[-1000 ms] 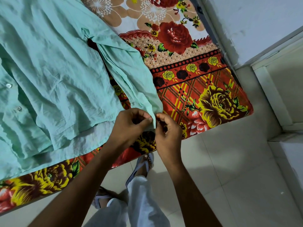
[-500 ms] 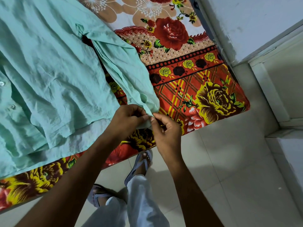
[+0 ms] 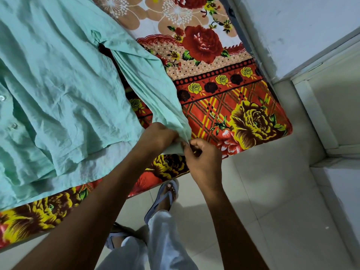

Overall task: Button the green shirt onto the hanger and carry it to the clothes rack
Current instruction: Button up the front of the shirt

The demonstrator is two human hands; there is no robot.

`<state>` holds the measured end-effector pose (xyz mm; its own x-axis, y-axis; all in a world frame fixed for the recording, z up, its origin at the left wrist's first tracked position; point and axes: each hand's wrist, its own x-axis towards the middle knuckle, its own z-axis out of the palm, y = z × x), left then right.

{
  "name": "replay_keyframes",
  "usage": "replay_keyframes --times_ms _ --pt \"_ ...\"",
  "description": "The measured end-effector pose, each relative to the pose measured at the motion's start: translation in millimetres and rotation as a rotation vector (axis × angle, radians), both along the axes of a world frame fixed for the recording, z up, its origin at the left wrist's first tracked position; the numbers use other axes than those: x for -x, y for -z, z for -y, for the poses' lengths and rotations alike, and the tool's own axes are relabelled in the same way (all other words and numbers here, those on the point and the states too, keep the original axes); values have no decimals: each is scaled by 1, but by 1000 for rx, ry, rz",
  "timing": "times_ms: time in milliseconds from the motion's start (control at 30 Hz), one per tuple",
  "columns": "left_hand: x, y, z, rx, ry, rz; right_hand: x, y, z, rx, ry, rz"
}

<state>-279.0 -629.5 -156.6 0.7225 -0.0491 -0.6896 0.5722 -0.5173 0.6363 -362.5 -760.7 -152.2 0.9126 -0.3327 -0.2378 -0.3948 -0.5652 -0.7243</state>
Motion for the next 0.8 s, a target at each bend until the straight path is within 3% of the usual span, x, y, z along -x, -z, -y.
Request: replay_keyframes --times_ms 67,167,300,400,467,567,800 --pt "11 1 4 -153 154 184 -2 0 2 122 -20 -63" --pt "26 7 12 -307 150 365 -7 -1 3 157 29 -108" --pt "27 10 4 -159 40 399 -14 -4 -6 229 29 12" --pt "23 -7 -20 4 -67 479 -22 -12 -25 379 -127 201" --pt "17 -23 -53 -8 -112 610 -35 -18 -51 435 -295 262" --pt "8 -38 -117 -92 -135 722 -65 -27 -99 387 -516 281" --pt "-30 -78 -267 -399 -206 749 -156 -58 -237 287 -726 382"
